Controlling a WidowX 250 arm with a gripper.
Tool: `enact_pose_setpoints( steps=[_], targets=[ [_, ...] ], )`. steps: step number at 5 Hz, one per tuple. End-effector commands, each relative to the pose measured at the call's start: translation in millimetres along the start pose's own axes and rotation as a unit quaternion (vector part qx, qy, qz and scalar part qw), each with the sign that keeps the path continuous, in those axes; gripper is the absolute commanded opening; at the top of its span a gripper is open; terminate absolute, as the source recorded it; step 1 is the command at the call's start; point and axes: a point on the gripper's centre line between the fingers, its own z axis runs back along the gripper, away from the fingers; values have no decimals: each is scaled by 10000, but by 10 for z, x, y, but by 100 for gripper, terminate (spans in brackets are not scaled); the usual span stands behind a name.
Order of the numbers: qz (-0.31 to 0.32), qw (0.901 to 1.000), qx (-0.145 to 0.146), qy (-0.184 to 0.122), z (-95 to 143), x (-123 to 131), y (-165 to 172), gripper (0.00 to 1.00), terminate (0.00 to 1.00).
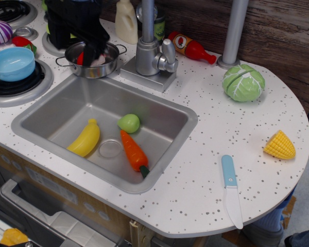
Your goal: Take sushi out of pan
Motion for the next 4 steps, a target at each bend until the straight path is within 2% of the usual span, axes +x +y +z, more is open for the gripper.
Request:
enact_pose_setpoints(
  steps=[1,2,4],
  targets=[
    [-155,9984,-14,-535,-224,421,544,100,0],
    [-382,9967,-206,-686,-377,585,660,100,0],
    [-484,9933,-484,-929,-620,654,506,100,0]
  ],
)
